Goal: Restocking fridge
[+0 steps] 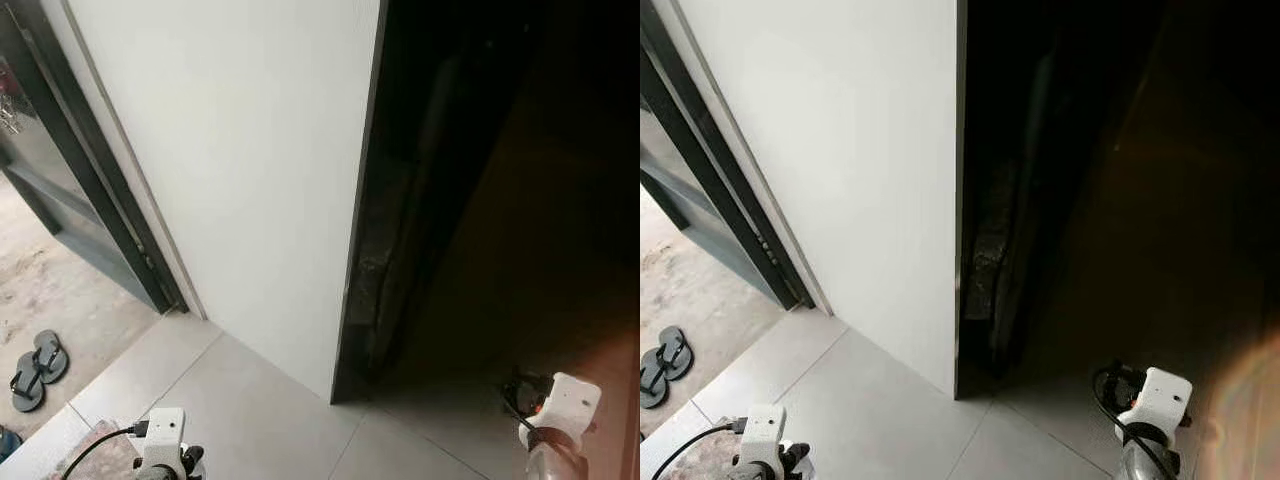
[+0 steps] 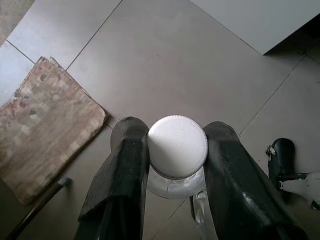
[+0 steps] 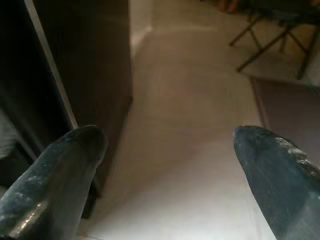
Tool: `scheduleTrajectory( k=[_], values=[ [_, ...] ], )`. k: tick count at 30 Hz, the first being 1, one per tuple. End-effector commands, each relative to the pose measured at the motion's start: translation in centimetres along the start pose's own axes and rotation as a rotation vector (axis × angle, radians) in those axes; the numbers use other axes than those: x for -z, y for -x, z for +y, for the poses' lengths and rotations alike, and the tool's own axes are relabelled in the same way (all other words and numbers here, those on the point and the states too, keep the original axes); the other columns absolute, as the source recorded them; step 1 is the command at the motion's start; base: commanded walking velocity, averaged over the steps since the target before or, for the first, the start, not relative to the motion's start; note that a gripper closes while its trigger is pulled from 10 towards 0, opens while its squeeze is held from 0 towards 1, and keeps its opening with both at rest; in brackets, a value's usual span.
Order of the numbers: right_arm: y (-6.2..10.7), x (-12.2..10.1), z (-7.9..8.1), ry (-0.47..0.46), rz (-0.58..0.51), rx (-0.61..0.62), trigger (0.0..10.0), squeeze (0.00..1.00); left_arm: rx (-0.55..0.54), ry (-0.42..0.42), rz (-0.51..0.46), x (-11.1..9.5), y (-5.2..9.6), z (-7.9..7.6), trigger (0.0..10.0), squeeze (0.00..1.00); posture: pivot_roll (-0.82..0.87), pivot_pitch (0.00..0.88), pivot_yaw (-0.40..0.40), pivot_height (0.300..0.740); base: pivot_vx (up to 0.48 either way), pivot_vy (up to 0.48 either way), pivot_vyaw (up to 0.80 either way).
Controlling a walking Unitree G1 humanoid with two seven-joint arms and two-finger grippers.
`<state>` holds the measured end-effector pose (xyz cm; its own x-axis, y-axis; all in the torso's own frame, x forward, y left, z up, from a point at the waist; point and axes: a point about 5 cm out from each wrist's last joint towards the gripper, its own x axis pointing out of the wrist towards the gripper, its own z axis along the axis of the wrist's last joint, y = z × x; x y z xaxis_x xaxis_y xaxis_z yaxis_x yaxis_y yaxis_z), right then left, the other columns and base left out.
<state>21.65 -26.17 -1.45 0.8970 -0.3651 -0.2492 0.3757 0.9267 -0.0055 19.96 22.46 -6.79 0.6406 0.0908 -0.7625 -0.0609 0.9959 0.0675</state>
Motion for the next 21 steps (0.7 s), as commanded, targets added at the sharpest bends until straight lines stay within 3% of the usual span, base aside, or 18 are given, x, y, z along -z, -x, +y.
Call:
scheduleTrajectory(
  k=[1, 2, 3, 5, 6, 8, 10, 12, 14, 15, 18, 21],
  values=[
    [0.5, 0.3, 0.6, 0.035, -0.007, -0.055, 10.0, 0.0, -0.006, -0.006, 0.017, 0.6, 0.1, 0.1, 10.0, 0.0, -0.06, 0.0, 0.021, 0.74, 0.0, 0.0, 0.0],
    [0.5, 0.3, 0.6, 0.035, -0.007, -0.055, 10.0, 0.0, -0.006, -0.006, 0.017, 0.6, 0.1, 0.1, 10.0, 0.0, -0.06, 0.0, 0.021, 0.74, 0.0, 0.0, 0.0],
    [0.5, -1.1, 2.6, 0.071, -0.092, -0.169, 10.0, 0.0, -0.006, -0.009, 0.023, 1.0, 0.2, 0.1, 10.0, 0.0, -0.07, 0.0, 0.021, 0.74, 0.0, 0.0, 0.0],
    [0.8, -2.3, 4.3, 0.084, -0.152, -0.256, 10.0, 0.0, -0.005, -0.011, 0.029, 1.2, 0.3, 0.1, 10.0, 0.0, -0.08, 0.0, 0.021, 0.74, 0.0, 0.0, 0.0],
    [0.9, -2.9, 5.6, 0.062, -0.168, -0.31, 10.0, 0.0, -0.005, -0.015, 0.033, 1.3, 0.3, 0.1, 10.0, 0.0, -0.08, 0.0, 0.022, 0.74, 0.0, 0.0, 0.0],
    [1.0, -3.2, 6.2, 0.044, -0.17, -0.335, 10.0, 0.0, -0.004, -0.017, 0.034, 1.3, 0.3, 0.1, 10.0, 0.0, -0.08, 0.0, 0.022, 0.74, 0.0, 0.0, 0.0],
    [1.4, -4.5, 8.9, 0.02, -0.217, -0.431, 10.0, 0.0, -0.002, -0.031, 0.038, 1.4, 0.3, 0.1, 10.0, 0.0, -0.08, 0.0, 0.021, 0.74, 0.0, 0.0, 0.0],
    [1.4, -5.6, 10.6, -0.01, -0.244, -0.457, 10.0, 0.0, 0.0, -0.032, 0.037, 1.4, 0.3, 0.1, 10.0, 0.0, -0.08, 0.0, 0.02, 0.74, 0.0, 0.0, 0.0],
    [1.2, -6.1, 11.2, -0.023, -0.251, -0.453, 10.0, 0.0, 0.0, -0.028, 0.034, 1.3, 0.3, 0.0, 10.0, 0.0, -0.07, 0.0, 0.018, 0.74, 0.0, 0.0, 0.0],
    [0.8, -7.5, 12.3, -0.029, -0.283, -0.435, 10.0, 0.0, -0.006, -0.012, 0.025, 1.1, 0.2, 0.1, 10.0, 0.0, -0.06, 0.013, 0.014, 0.74, 0.0, 0.0, 0.0],
    [0.1, -8.7, 12.1, -0.032, -0.317, -0.37, 10.0, 0.0, -0.012, -0.002, 0.022, 1.0, 0.2, 0.1, 10.0, 0.0, -0.06, 0.021, 0.012, 0.74, 0.0, 0.0, 0.0],
    [-0.3, -8.9, 10.8, -0.021, -0.323, -0.301, 10.0, 0.0, -0.012, -0.007, 0.035, 1.3, 0.3, 0.1, 10.0, 0.0, -0.06, 0.034, 0.018, 0.74, 0.0, 0.0, 0.0]
  ],
)
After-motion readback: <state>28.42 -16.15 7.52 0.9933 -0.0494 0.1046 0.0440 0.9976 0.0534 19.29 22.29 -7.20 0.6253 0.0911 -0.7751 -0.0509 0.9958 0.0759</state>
